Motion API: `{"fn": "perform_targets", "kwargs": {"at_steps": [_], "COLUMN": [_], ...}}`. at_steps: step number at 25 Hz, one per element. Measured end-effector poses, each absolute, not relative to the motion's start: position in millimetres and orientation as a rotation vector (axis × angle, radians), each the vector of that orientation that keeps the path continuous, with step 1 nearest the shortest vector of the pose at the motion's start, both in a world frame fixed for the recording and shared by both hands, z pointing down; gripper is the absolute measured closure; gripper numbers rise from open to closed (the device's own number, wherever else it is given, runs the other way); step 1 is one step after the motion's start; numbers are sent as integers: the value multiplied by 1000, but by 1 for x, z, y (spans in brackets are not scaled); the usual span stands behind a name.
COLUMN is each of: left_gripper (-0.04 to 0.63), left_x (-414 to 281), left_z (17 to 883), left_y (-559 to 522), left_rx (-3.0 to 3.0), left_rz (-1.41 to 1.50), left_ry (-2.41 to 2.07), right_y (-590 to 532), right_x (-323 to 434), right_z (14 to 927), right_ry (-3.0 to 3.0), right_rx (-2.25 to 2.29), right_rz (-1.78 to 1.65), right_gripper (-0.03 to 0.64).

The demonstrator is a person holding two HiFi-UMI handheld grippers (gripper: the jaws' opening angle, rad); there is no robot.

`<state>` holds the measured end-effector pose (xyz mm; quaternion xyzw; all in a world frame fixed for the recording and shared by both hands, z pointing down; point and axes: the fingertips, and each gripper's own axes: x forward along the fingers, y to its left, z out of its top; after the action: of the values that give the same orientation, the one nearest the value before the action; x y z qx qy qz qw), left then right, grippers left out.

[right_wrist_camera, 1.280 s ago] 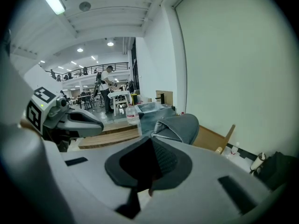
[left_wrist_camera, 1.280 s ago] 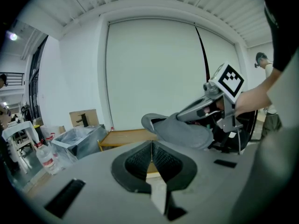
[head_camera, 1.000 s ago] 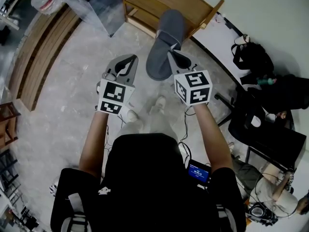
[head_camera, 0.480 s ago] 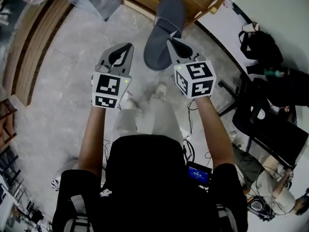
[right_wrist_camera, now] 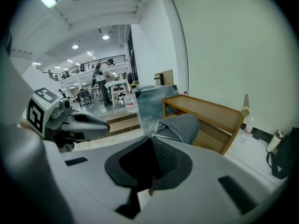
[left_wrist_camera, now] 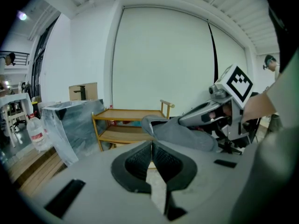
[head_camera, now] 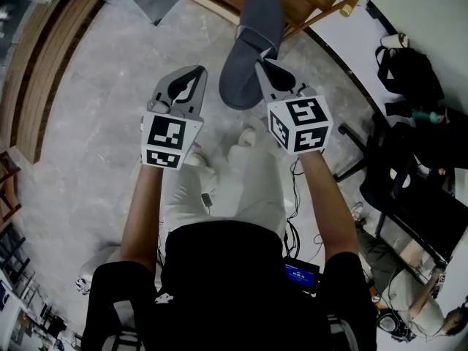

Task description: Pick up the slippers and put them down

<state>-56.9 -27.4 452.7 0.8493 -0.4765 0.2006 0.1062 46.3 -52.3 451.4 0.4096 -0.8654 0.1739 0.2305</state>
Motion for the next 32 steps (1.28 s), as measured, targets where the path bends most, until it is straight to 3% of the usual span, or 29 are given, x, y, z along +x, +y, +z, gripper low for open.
{"fn": "perform_targets", "kwargs": {"at_steps": [32], "left_gripper": [589], "left_x": [-50], "left_z": [783], "left_y": [-66], "left_rx": [2527], "left_rz": [512], "left_ry": [-1414], "right_y": [-96], "right_x": [48], "right_z": [758], "right_ry": [-2402], "right_rx": [1118], "right_rz": [310], "right_gripper": [612]}}
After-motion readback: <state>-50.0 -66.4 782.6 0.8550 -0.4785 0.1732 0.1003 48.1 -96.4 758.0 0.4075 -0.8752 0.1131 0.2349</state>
